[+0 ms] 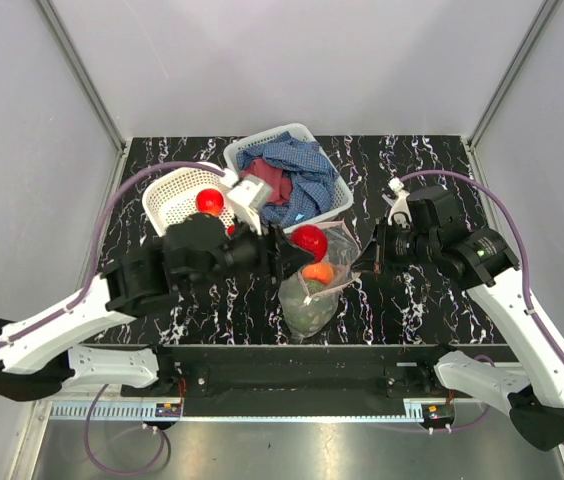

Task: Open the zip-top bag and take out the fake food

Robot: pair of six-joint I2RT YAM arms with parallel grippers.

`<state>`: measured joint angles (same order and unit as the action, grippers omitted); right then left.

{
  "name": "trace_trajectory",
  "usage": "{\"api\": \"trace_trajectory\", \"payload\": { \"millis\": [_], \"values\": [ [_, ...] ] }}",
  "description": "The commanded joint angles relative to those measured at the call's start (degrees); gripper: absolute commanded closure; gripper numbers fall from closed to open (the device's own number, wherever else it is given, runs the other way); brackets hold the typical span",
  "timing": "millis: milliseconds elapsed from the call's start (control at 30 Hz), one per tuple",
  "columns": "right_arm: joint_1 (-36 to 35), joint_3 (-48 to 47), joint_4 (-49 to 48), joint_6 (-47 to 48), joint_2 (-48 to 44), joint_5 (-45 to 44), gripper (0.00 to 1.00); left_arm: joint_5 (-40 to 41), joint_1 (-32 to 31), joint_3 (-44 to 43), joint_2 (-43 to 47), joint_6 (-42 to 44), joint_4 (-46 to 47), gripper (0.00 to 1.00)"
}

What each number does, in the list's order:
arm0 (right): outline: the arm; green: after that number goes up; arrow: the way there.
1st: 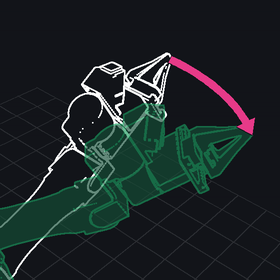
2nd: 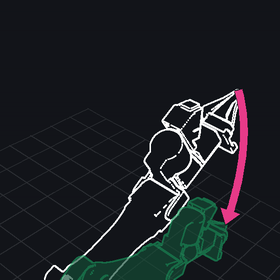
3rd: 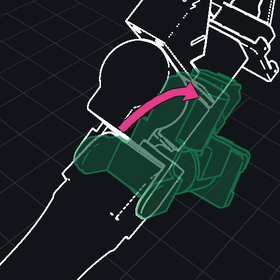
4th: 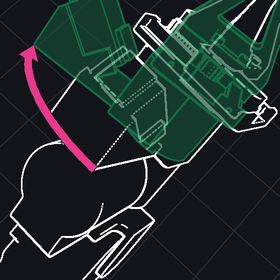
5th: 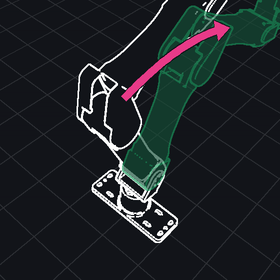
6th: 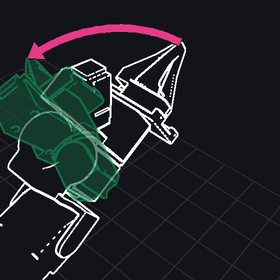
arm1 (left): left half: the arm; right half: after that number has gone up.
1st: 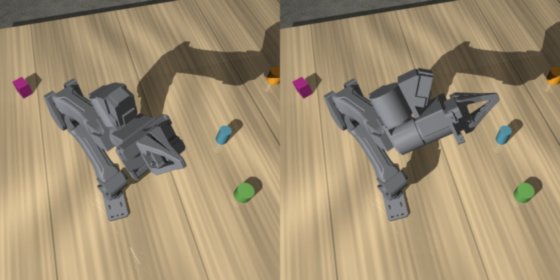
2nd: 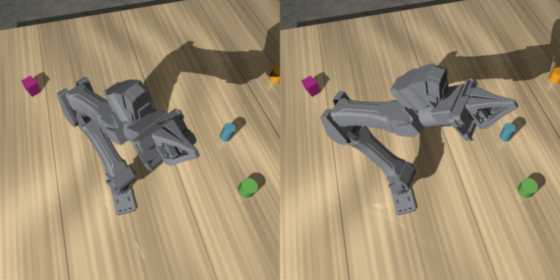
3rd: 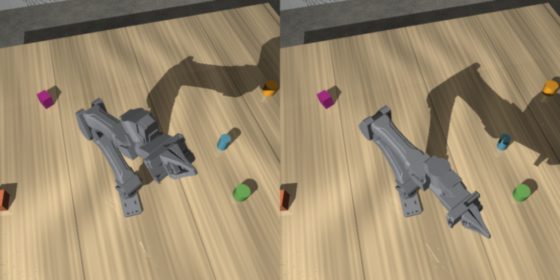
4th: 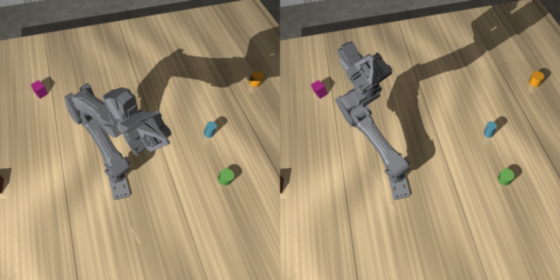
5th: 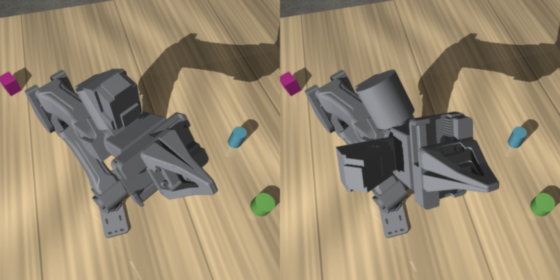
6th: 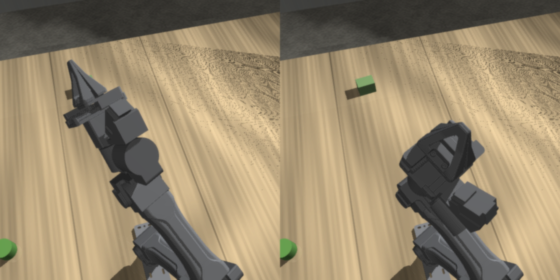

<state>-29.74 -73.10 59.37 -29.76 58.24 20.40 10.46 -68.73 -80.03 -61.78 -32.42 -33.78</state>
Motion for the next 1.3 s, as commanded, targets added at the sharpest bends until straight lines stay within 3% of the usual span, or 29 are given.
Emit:
{"api": "trace_trajectory", "payload": {
  "millis": [0, 167, 300, 400, 533, 700, 1000, 1033, 1100, 1267],
  "values": [
    [-0.15, -0.11, -2.07, 0.14, -0.58, -0.19, 1.00, 0.97, 4.20, -4.86, 0.61, 1.76, 3.55, 1.00],
    [-0.23, 0.94, -2.07, -1.26, -1.37, 0.16, 1.00, 8.67, 14.31, -10.84, -2.46, -2.38, -1.10, 1.00],
    [-0.23, 1.21, -2.16, -2.58, -2.07, -0.36, 1.00, 17.66, 24.13, -16.64, -7.99, -8.43, -15.04, 1.00],
    [-0.15, 0.59, -1.89, -3.46, -1.99, -1.06, 1.00, 16.70, 32.04, -15.95, -11.43, -11.95, -19.39, 0.97],
    [-0.23, -1.69, -0.23, -4.78, -0.67, -2.12, 1.00, 12.06, 39.62, -9.98, -15.64, -13.98, -20.36, 1.00],
    [-0.23, -6.00, 3.46, -5.57, 2.75, -2.47, 1.00, 9.76, 43.85, -2.60, -22.50, -11.53, -20.27, 1.00],
    [-0.15, -6.18, 3.91, -4.69, 6.09, -2.83, 1.00, 11.87, 44.47, 6.99, -29.71, -4.50, -13.42, 1.00],
    [-0.23, -6.18, 3.82, -4.87, 6.36, -2.56, 1.00, 10.73, 44.56, 7.69, -30.32, -3.79, -12.90, 0.98],
    [-0.23, -6.44, 3.64, -5.13, 7.24, -2.04, 1.00, 9.76, 44.47, 8.57, -30.16, -1.95, -10.53, 0.78],
    [-0.06, -6.79, 3.12, -5.83, 8.47, -1.51, 1.00, 9.84, 46.05, 10.60, -29.01, 0.52, -8.76, 0.43]
  ]
}}
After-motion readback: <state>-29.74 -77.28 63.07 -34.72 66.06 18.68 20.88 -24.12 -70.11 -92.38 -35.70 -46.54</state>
